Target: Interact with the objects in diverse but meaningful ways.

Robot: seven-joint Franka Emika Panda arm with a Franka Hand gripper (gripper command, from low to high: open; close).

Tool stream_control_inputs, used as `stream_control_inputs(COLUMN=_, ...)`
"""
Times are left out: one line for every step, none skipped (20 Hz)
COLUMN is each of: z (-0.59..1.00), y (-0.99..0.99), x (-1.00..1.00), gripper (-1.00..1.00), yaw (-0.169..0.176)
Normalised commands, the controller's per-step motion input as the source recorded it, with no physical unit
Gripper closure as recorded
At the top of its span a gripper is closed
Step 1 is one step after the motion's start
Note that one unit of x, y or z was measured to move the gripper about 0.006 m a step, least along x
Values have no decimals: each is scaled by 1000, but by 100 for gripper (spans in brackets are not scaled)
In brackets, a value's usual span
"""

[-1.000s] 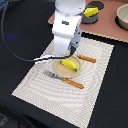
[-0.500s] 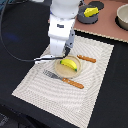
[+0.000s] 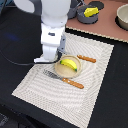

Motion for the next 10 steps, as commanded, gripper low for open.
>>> stream_control_inputs(z=-83, y=-211, x=-440, gripper=-100, yaw=25)
stream_control_inputs(z=-126, y=-171, x=-469, gripper=-100, yaw=27)
stream_control_inputs(z=-169, y=-134, x=-503, gripper=-100, yaw=30)
stream_control_inputs(z=-189, y=-94, x=-523, gripper=-100, yaw=35)
stream_control_inputs(z=-197, y=-71, x=-520, gripper=-100, yaw=41)
stream_control_inputs(z=-191, y=-60, x=-500, gripper=-100, yaw=43)
stream_control_inputs(z=-200, y=-57, x=-491, gripper=-100, yaw=44)
stream_control_inputs(z=-203, y=-34, x=-483, gripper=-100, yaw=43)
stream_control_inputs(z=-209, y=-23, x=-486, gripper=-100, yaw=44)
stream_control_inputs(z=-229, y=-6, x=-503, gripper=-100, yaw=44)
